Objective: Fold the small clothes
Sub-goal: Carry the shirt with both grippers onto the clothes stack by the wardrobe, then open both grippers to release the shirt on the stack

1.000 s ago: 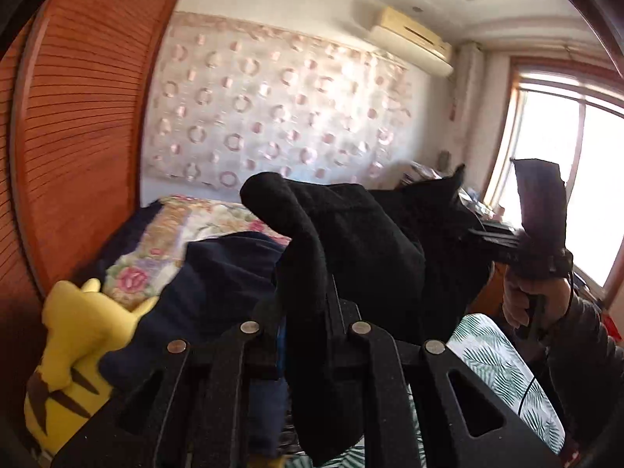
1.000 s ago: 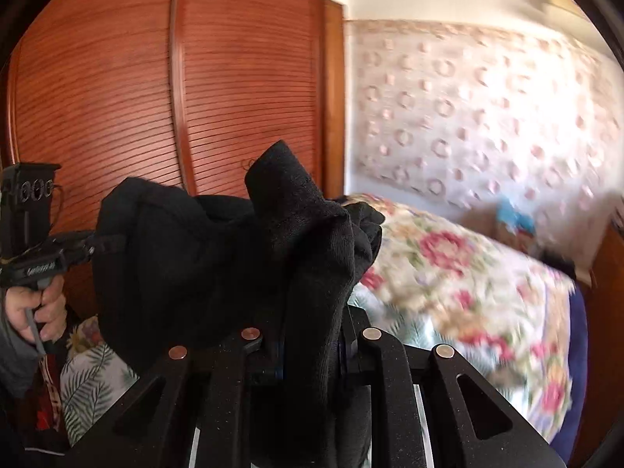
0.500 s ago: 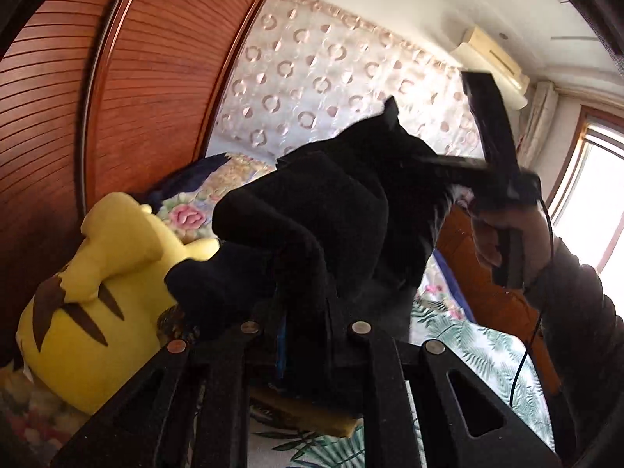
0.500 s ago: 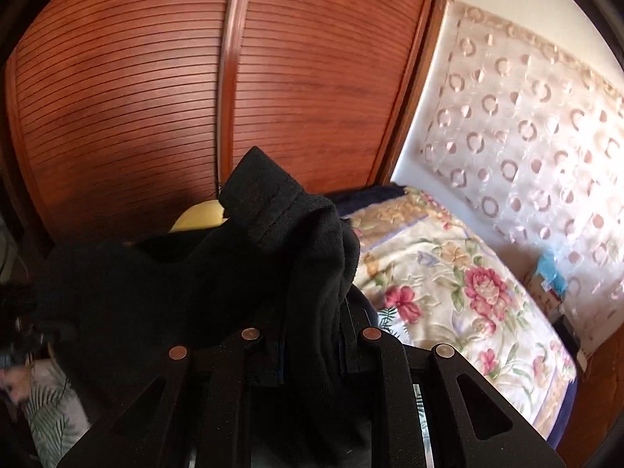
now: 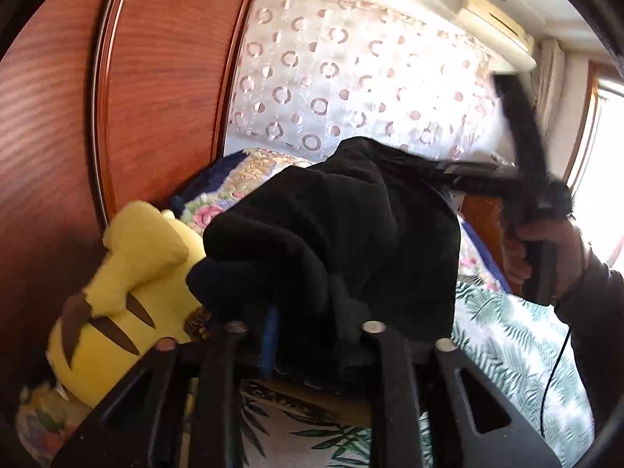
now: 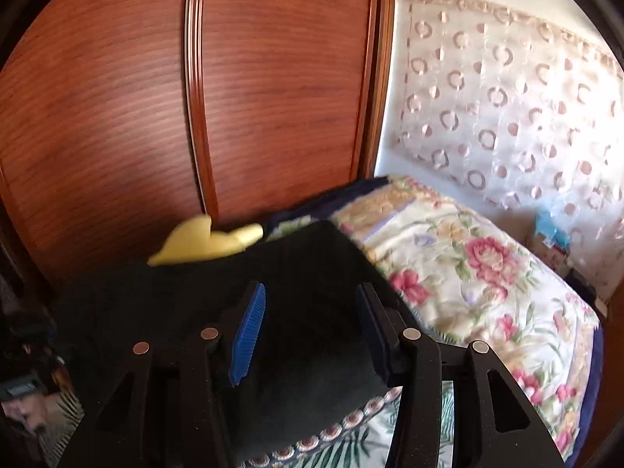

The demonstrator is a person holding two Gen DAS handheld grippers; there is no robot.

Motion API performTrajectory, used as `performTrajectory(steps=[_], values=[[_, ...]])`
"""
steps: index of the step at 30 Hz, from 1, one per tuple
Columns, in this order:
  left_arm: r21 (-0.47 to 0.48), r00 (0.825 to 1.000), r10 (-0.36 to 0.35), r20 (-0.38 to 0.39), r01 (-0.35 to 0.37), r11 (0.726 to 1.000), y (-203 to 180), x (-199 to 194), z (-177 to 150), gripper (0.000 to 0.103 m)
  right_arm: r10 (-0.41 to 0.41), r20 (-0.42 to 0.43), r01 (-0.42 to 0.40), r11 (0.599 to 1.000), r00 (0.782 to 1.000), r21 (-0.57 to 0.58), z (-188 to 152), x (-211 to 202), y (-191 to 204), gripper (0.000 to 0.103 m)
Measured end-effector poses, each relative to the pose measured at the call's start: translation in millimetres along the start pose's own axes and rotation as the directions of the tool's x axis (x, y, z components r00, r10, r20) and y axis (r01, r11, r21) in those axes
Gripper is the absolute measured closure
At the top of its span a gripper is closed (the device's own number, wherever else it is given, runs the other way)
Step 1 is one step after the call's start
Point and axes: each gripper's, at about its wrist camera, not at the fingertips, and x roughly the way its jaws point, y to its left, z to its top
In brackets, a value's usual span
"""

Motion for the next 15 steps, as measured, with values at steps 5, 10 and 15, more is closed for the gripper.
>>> performTrajectory(steps=[5, 10, 15], values=[[0.063, 0.999, 0.027, 0.036, -0.029, 0.998, -0.9, -16.0, 0.7, 0.026, -0.073, -0.027, 0.073, 0.997, 0.997, 0.031, -11.8, 41.6, -10.1, 0.051], [0.151, 0.994, 0.071, 0.078, -0.082, 0.985, -16.2, -37.1, 3.1, 0.020, -0.073, 0.026, 0.070, 0.992, 0.997, 0.106, -19.3, -3.7, 3.0, 0.051], [0.166, 0.995, 0.036, 0.096, -0.051, 0.985, -30.3, -54.1, -0.2, 0.020, -0.097, 0.083, 0.083, 0.983, 0.992, 0.161, -63.1, -71.6, 19.5, 0.051]])
